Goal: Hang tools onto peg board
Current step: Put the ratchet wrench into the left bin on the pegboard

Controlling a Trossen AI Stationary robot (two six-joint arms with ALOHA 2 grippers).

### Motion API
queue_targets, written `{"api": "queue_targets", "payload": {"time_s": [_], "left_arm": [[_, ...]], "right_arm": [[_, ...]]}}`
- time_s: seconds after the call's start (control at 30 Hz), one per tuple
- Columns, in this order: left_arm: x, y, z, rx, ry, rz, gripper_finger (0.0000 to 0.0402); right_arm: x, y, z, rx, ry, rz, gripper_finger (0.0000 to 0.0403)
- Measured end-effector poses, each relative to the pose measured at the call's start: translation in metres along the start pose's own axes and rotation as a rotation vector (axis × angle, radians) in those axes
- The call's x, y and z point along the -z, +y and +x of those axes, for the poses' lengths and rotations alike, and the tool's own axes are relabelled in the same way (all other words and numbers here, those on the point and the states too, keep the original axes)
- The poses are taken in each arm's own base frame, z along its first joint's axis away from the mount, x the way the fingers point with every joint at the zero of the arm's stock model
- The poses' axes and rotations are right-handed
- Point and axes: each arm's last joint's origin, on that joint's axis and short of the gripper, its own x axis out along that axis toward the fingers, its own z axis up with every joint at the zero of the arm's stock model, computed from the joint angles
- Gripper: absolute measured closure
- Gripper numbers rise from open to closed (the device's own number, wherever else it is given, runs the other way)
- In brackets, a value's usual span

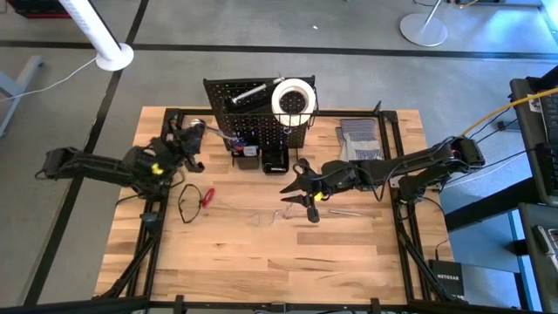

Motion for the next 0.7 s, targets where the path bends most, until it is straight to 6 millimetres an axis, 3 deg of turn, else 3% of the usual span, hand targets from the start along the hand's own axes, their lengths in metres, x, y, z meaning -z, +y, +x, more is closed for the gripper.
{"api": "queue_targets", "payload": {"time_s": [0.37, 0.7], "left_arm": [[0.037, 0.018, 0.022, -0.019, 0.072, -0.084, 0.0349], [0.075, 0.016, 0.026, 0.008, 0.274, -0.118, 0.0349]], "right_arm": [[0.0, -0.001, 0.0, 0.024, -0.003, 0.037, 0.0299], [0.001, -0.001, 0.0, 0.024, 0.005, 0.049, 0.0299]]}}
